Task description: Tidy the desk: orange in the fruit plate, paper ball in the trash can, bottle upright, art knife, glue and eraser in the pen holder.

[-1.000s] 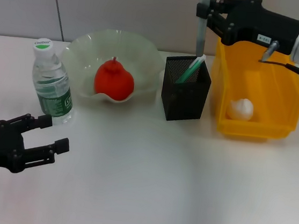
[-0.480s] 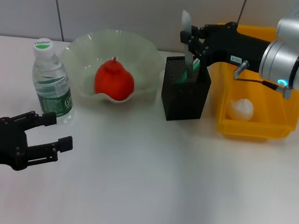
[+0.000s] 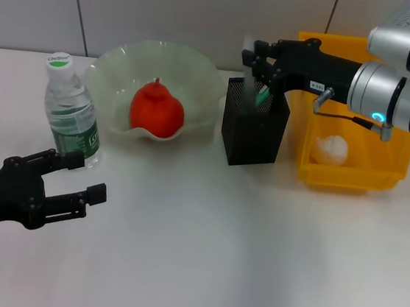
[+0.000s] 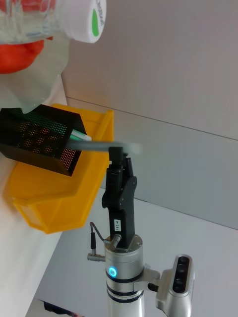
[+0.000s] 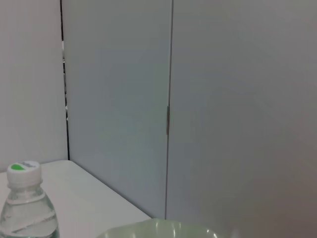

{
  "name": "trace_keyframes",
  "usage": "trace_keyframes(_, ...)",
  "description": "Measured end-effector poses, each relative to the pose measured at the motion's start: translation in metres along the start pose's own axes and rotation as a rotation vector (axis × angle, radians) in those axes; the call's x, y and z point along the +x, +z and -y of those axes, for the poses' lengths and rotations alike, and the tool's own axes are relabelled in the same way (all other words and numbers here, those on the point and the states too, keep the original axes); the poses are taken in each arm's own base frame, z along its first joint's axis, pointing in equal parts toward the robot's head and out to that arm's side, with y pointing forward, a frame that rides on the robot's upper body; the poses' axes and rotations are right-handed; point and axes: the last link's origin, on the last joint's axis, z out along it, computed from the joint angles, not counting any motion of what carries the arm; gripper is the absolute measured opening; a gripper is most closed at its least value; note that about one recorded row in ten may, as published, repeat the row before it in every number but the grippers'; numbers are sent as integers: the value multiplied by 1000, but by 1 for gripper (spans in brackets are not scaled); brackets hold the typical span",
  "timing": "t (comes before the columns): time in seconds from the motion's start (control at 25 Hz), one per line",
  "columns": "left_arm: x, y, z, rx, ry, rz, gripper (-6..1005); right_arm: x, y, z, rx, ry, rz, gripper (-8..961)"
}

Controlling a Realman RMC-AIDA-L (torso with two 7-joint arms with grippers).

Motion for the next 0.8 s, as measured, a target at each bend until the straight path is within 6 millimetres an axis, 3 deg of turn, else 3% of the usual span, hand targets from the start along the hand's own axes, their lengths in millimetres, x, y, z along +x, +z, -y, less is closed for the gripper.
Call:
trace_keyframes(0.08,0,1,0,0,2,2,834,0,0,0,1,1,0,138)
trace_keyframes(0.32,2,2,1,-1,6,4,834,0,0,1,4,0,0,318)
trace_keyframes(0.48,2,2,2,0,6,3,834,-2,-7,4,4,11,14,546)
trace_keyframes(0.64,2,3,2,-1,15,1,834,-9,-24,6,-26,65,42,584)
trace_keyframes(0.72,3,3,2,0,17,-2,834,-14,-42,5,-67,113,60,603)
trace_keyframes(0.76,4,3,2,-2,19,-5,834,-17,-62,2,-104,127,58,605)
trace_keyframes(0.8,4,3,2,-2,19,-5,834,-17,-62,2,-104,127,58,607)
